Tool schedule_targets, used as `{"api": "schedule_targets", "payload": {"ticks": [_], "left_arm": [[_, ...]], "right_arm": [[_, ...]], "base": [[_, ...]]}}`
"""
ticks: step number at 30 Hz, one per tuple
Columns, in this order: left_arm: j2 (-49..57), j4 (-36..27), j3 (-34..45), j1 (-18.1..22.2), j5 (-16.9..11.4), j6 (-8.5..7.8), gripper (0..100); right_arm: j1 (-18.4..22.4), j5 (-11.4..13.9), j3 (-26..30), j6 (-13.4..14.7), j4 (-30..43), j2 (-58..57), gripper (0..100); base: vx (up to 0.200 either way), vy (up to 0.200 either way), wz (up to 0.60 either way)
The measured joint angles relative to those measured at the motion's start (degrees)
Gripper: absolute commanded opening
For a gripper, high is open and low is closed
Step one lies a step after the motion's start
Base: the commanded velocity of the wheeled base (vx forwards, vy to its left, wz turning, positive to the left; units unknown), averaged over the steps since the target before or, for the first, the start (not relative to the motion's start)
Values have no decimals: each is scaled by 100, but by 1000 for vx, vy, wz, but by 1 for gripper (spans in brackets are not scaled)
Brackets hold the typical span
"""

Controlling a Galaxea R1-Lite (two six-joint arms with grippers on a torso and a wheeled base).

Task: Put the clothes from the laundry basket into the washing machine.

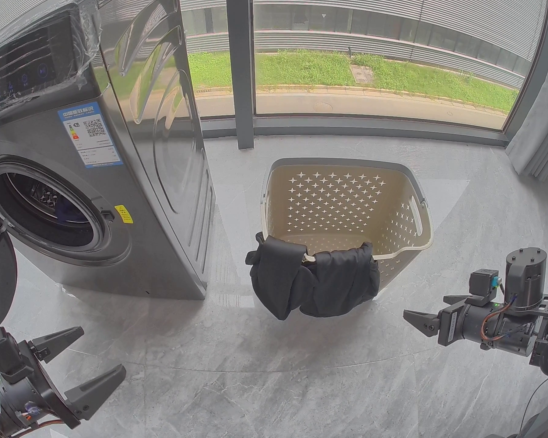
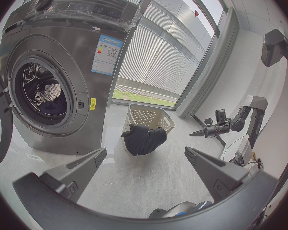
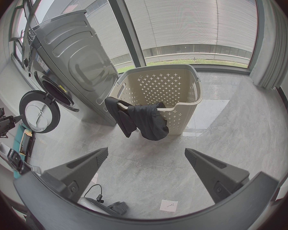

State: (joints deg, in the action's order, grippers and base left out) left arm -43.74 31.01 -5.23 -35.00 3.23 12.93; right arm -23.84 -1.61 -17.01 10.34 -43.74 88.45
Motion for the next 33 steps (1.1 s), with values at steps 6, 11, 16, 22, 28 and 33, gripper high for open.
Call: {"api": "schedule_targets", "payload": {"ticks": [6,11,16,22,28,33], "left_arm": [[0,32,6,2,0,23,100],[6,46,6,2,-1,72,100],[22,49,-2,2,0,83,100],[37,40,-4,2,0,85,100],[46,13,2,-2,-4,78,100],[48,-6,5,0,-6,94,100]], "right_arm": [[-10,5,17,-2,0,74,100],[-126,2,-29,96,-44,219,100],[-330,-6,-187,343,-295,547,100],[-482,-16,-460,406,-638,1102,100],[-672,-13,-739,439,-1002,1686,100],[-729,-16,-848,444,-1284,2078,100]], "base": [[0,-200,0],[0,-40,0],[0,0,0],[100,0,0],[100,0,0],[0,0,0]]}}
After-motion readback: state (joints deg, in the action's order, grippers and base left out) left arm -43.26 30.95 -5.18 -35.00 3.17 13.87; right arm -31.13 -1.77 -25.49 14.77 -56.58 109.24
